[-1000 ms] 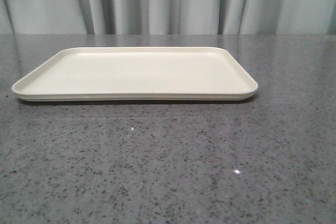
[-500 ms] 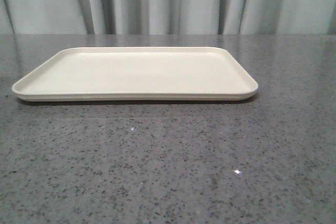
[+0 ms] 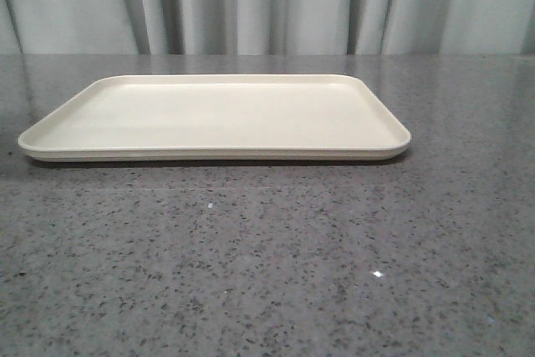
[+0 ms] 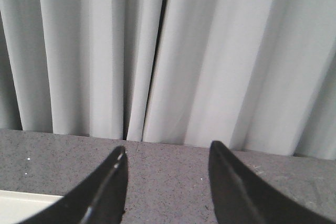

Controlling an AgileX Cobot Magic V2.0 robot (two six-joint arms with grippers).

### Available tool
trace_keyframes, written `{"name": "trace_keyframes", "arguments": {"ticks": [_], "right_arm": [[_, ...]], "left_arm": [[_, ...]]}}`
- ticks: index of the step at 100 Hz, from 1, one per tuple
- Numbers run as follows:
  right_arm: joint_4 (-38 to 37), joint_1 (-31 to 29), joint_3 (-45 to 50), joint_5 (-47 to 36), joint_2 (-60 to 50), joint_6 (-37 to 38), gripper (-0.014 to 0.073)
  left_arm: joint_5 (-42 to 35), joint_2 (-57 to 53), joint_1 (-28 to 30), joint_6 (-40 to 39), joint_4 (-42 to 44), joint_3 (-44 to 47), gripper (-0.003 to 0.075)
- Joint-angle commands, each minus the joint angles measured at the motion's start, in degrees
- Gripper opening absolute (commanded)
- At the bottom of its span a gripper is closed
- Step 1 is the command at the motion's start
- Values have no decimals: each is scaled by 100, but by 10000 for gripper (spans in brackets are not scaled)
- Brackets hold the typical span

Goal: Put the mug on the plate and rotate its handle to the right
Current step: 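Bring the mug over the tray and descend with the left gripper, then lower the mug onto the tray and open the left gripper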

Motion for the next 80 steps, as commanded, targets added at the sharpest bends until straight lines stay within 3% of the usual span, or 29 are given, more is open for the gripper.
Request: {"name": "trace_keyframes", "arguments": {"ticks": [1, 27, 80], "right_arm": [[-48, 5, -141, -415, 36, -50, 374], [-70, 5, -141, -417, 36, -55, 374], [-109, 5, -141, -417, 40, -104, 374]], "left_arm": [[-308, -48, -4, 146, -396, -486, -20], [-101, 613, -145, 332, -1053, -1507, -20], [-196, 2288, -1802, 340, -1053, -2650, -20]]}}
